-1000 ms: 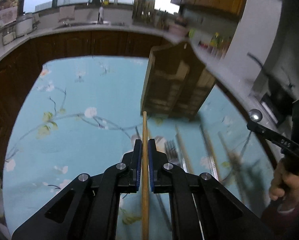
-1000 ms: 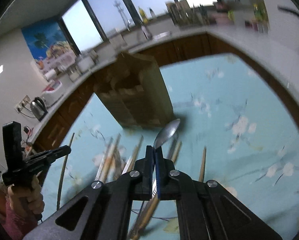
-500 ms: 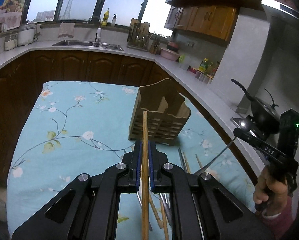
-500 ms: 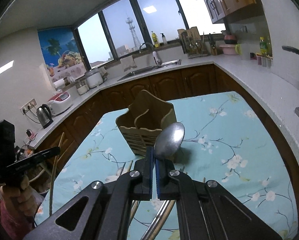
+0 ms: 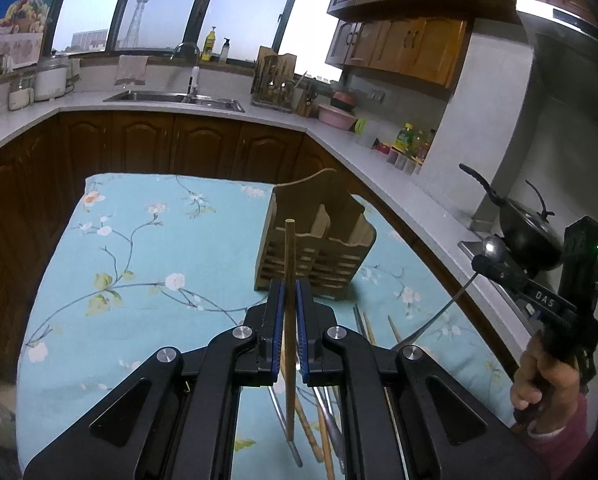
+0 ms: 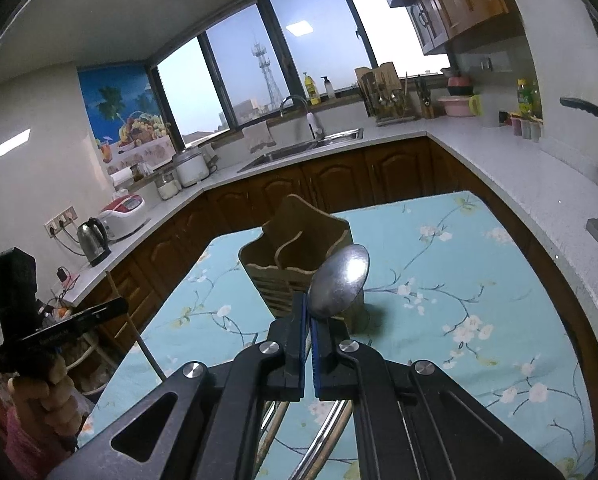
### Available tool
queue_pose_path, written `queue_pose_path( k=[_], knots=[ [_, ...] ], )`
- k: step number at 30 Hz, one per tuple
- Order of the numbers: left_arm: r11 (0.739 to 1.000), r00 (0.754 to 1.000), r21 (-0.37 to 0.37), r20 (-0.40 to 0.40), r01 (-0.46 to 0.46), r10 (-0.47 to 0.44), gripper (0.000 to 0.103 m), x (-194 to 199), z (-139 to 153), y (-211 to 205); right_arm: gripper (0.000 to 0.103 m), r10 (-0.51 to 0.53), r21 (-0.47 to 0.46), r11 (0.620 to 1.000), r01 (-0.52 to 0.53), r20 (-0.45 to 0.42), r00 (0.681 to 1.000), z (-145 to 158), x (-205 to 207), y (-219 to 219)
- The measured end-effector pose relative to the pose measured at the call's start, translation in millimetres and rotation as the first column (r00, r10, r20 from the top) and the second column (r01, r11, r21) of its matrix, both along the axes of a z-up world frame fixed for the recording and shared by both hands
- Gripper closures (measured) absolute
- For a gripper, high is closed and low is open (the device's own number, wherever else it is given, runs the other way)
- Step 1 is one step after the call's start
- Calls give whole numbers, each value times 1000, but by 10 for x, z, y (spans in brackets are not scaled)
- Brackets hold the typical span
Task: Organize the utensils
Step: 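Lift the spoon with the right gripper while the left gripper lifts the chopstick toward the holder, then lower the spoon into the wooden holder and open the right gripper while the left gripper releases the chopstick there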
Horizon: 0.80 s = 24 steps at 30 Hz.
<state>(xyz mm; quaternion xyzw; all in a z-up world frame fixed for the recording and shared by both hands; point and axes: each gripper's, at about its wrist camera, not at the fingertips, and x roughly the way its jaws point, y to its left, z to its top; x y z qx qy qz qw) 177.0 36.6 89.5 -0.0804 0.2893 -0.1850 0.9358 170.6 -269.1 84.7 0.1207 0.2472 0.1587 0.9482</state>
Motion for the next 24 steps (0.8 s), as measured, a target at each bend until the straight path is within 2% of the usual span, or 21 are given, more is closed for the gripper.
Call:
queue_pose_path(
  k=[7,11,18,21,24],
  knots=[
    [999,998,-32,58,-23,25,98,130,211,48,101,-2,-2,1000,2,19,1000,91,153,-2],
    [998,993,-53,110,-32,37,98,309,432,40,101,-13,-13,1000,14,45,999,213,334,19],
    [995,968,-92,242,-39,60,98,709,857,-59,101,-44,-57,997,50,110,993,498,764,96],
    [991,959,-119,271,-55,86,98,937,917,-91,101,-49,-94,994,62,131,990,573,975,163],
    [987,954,-140,276,-76,113,98,1216,839,-167,101,-52,-132,989,68,121,991,516,1203,225]
  ],
)
